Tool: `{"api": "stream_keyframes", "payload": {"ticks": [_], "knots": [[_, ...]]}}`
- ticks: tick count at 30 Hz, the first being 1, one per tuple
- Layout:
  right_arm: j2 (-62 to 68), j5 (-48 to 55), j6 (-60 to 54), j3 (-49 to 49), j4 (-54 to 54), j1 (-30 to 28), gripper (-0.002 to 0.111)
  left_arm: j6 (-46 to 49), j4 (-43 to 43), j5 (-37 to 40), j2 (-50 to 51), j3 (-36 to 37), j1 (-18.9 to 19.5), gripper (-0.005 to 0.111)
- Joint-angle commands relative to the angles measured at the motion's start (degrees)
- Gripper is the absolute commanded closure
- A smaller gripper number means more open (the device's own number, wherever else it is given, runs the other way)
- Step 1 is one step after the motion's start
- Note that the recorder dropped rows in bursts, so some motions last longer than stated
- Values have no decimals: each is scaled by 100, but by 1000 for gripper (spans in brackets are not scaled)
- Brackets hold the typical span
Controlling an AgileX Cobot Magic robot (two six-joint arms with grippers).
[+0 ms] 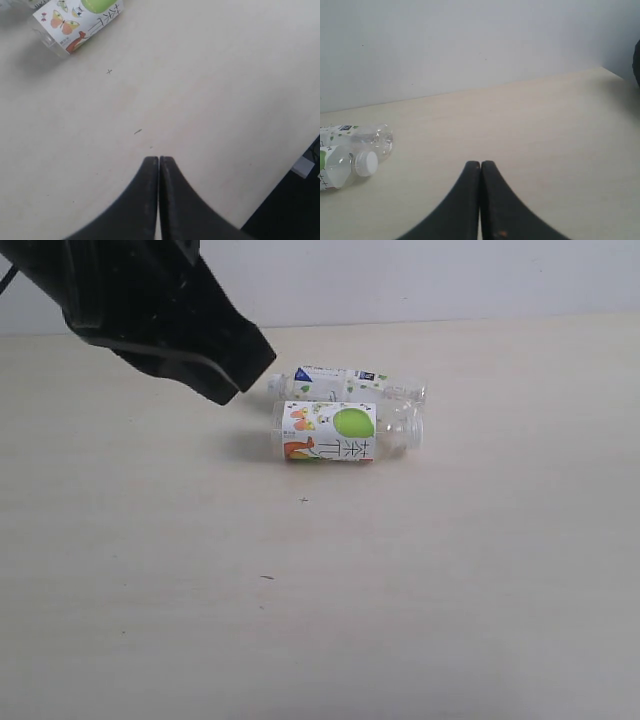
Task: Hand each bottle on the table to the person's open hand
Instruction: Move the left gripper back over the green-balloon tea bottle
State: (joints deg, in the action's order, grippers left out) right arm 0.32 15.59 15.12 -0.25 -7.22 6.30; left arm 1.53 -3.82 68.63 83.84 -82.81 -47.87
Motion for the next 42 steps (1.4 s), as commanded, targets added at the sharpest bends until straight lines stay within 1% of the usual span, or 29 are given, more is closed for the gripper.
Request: {"api": "stream_keyframes", "payload": {"ticks": [1,5,9,18,24,27,35,42], "knots": [[-32,-50,-7,25,-38,-27,108,12,276,-72,-55,23,-2,104],[-32,-50,-7,25,-38,-27,108,24,644,-87,-45,23,-2,104],[-32,-50,-7,25,-38,-27,108,24,771,-78,-45,23,-2,104],[-32,-50,-7,25,-38,-27,108,289,811,-386,-21,23,-2,104],[-32,-50,-7,25,-38,-27,108,708,811,-398,159,23,-2,104],[-32,-50,-7,25,-38,-27,108,789,811,-420,327,23,-2,107],[-32,-50,-7,25,-38,-27,108,1144,811,-483,514,23,-2,107],[-32,-50,-7,25,-38,-27,108,1154,811,-433,514,23,-2,107]]}}
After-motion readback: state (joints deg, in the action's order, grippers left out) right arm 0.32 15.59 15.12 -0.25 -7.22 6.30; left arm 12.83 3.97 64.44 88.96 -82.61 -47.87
